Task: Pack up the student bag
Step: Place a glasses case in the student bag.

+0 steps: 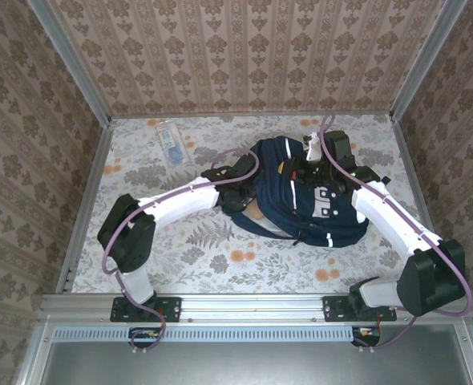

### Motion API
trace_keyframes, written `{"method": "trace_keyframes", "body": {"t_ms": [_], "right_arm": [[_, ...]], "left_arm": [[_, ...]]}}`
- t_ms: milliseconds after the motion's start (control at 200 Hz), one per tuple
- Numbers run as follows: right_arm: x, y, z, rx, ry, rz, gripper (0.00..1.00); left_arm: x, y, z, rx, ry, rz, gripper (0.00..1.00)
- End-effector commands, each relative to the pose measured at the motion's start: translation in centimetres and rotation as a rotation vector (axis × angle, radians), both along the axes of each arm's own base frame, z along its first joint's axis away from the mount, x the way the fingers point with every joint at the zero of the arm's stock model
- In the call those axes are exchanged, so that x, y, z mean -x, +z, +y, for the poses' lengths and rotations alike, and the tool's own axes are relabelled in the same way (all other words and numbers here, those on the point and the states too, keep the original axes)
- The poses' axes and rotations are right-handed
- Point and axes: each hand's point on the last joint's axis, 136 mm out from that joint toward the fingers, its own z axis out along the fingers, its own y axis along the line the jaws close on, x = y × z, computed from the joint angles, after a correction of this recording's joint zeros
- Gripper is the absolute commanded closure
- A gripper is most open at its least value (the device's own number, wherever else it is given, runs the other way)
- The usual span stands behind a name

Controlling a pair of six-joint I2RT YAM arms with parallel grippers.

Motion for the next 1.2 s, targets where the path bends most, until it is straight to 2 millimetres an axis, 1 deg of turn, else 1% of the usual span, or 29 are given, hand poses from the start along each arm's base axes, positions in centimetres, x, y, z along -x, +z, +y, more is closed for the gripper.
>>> {"method": "trace_keyframes", "body": {"t_ms": [0,80,140,215,245,280,310,335,365,400,485,580,660,755,930,1015,1125,1195], "right_arm": [[0.5,3.4,1.5,-0.076,0.060,-0.097,0.99],[0.4,3.4,1.5,-0.079,0.061,-0.097,0.99],[0.4,3.4,1.5,-0.079,0.062,-0.096,0.99],[0.4,3.5,1.5,-0.078,0.062,-0.098,0.99],[0.4,3.5,1.5,-0.077,0.062,-0.100,0.99],[0.4,3.5,1.5,-0.076,0.063,-0.100,0.99],[0.4,3.4,1.5,-0.075,0.062,-0.097,0.99],[0.4,3.3,1.5,-0.075,0.064,-0.096,0.99],[0.4,3.2,1.5,-0.074,0.063,-0.094,0.99],[0.4,3.2,1.5,-0.074,0.064,-0.092,0.99],[0.3,3.1,1.5,-0.073,0.063,-0.090,0.99],[0.3,3.0,1.5,-0.071,0.061,-0.090,0.99],[0.3,3.1,1.4,-0.069,0.060,-0.091,0.99],[0.2,3.1,1.5,-0.069,0.060,-0.093,0.99],[0.1,3.1,1.5,-0.073,0.057,-0.093,0.99],[0.1,3.1,1.5,-0.072,0.056,-0.092,0.99],[0.0,3.1,1.6,-0.074,0.056,-0.089,0.99],[0.0,3.1,1.6,-0.075,0.056,-0.087,0.99]], "left_arm": [[-0.7,-0.1,-1.5,0.075,0.101,-0.011,0.48],[-0.1,-1.4,-1.4,0.051,0.130,0.045,0.48],[0.5,-2.7,-1.4,0.057,0.152,0.091,0.49],[1.2,-3.8,-1.4,0.068,0.174,0.124,0.48],[1.3,-3.9,-1.5,0.074,0.175,0.126,0.44],[1.3,-4.0,-1.5,0.077,0.173,0.126,0.35],[1.2,-3.8,-1.7,0.080,0.164,0.121,0.27],[1.1,-3.5,-1.7,0.082,0.157,0.113,0.22],[1.0,-3.0,-1.8,0.081,0.144,0.100,0.17],[0.7,-2.5,-1.9,0.082,0.135,0.083,0.15],[0.5,-1.3,-1.9,0.087,0.112,0.050,0.15],[0.6,-0.2,-1.6,0.085,0.088,0.028,0.14],[0.8,0.9,-0.8,0.058,0.073,0.009,0.14],[1.2,1.8,0.6,0.005,0.042,-0.001,0.14],[1.4,2.0,3.1,-0.093,-0.018,-0.016,0.14],[0.9,2.3,3.3,-0.105,-0.059,-0.029,0.14],[-0.3,2.7,2.9,-0.102,-0.122,-0.061,0.15],[-1.3,3.1,2.2,-0.100,-0.177,-0.086,0.16]]}}
